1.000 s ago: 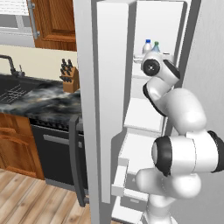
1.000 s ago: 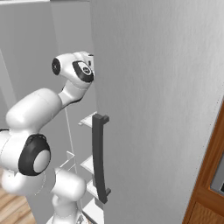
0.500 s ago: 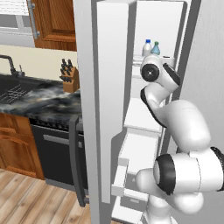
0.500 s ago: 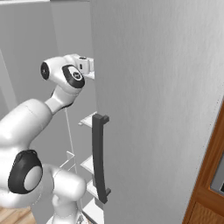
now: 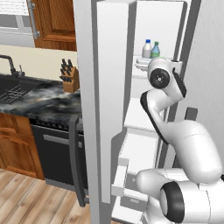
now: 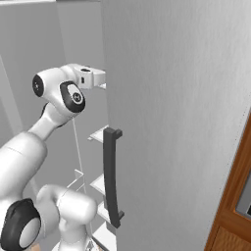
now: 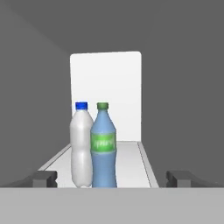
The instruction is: Take the bottled waters from the counter and place them in the freezer to freeze. Close the freezer door after placing the bottles.
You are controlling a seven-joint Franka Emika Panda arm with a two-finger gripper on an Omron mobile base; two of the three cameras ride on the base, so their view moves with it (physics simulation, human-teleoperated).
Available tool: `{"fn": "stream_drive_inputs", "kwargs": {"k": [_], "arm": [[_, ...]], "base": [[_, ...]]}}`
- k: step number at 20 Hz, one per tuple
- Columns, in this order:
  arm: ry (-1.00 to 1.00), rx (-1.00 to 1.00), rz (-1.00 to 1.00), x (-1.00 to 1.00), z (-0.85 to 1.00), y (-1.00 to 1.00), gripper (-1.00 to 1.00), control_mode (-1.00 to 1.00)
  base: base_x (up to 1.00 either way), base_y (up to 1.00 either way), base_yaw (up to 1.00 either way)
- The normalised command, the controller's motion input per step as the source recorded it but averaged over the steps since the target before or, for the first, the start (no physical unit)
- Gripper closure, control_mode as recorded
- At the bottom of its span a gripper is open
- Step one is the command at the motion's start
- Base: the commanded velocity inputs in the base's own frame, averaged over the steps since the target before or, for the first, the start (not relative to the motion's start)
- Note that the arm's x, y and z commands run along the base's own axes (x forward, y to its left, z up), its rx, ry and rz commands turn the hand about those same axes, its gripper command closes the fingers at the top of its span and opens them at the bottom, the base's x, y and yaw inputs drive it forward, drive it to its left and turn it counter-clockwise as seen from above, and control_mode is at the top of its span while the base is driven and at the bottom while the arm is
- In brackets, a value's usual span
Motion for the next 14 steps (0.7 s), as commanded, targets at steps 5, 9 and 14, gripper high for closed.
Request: {"fn": "stream_drive_inputs", "kwargs": {"k": [5,9,14], "arm": [[0.02,0.03,0.08,-0.69,0.3,0.0,-1.0,-1.0],[0.02,0.01,0.1,-0.78,0.27,0.0,-1.0,-1.0],[0.06,0.05,0.12,-0.85,0.12,0.0,-1.0,-1.0]], "base": [[0.0,0.0,0.0],[0.0,0.0,0.0],[0.0,0.0,0.0]]}}
